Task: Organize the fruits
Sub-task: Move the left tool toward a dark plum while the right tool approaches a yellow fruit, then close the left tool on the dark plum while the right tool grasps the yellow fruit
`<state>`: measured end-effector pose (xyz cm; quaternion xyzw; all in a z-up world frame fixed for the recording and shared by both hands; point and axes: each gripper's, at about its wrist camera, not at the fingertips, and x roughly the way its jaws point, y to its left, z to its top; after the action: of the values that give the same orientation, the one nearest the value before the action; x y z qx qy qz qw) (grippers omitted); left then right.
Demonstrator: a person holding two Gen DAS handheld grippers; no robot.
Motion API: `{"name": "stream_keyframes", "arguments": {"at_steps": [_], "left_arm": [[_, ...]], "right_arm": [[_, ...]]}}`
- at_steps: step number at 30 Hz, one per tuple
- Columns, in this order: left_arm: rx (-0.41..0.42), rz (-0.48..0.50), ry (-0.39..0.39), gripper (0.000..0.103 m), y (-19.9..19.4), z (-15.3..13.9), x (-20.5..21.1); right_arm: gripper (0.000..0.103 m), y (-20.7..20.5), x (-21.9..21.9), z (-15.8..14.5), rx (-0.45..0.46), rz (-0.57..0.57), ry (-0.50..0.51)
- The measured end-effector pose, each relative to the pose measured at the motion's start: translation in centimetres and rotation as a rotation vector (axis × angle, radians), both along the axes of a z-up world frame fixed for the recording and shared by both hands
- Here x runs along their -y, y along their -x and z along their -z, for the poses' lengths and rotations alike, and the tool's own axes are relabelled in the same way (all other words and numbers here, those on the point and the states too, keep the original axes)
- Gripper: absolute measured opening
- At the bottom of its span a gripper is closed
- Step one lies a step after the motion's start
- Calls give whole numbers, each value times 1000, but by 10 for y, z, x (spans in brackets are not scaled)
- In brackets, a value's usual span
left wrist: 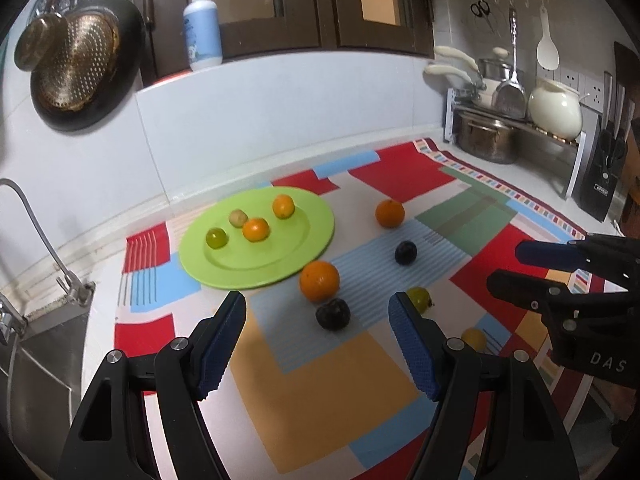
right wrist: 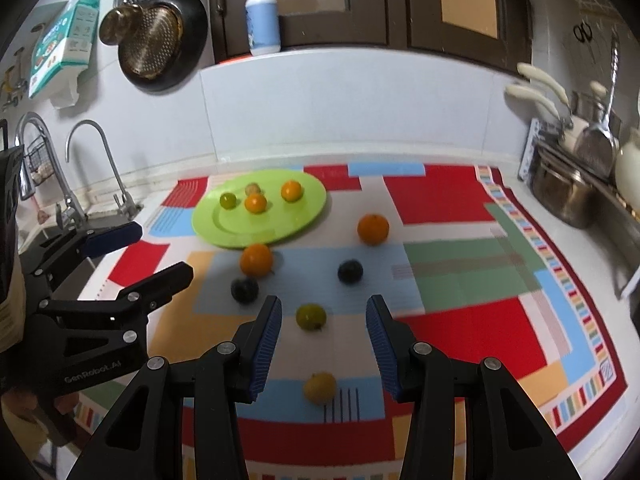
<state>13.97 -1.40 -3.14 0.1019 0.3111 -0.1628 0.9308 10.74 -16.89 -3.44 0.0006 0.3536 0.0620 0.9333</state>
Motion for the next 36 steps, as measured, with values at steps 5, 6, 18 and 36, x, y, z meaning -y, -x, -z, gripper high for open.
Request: {"name": "stream_keyframes", "arguments": {"at_steps": [5,6,18,36], "left_arm": [[-32,-1,1,73,-2,12,1],[-41,0,2,73,-2,15,2],[-91,-8,-23,73,-9,38,7],[-161,-22,12,64,-47,53,19]], "right_arm": [[45,5,0,15,-38,4,11],[45,5,0,18,-48,6,8],[45,6,2,51,-137,6,-35],[28,-9,6,74,-178,10,-80]]}}
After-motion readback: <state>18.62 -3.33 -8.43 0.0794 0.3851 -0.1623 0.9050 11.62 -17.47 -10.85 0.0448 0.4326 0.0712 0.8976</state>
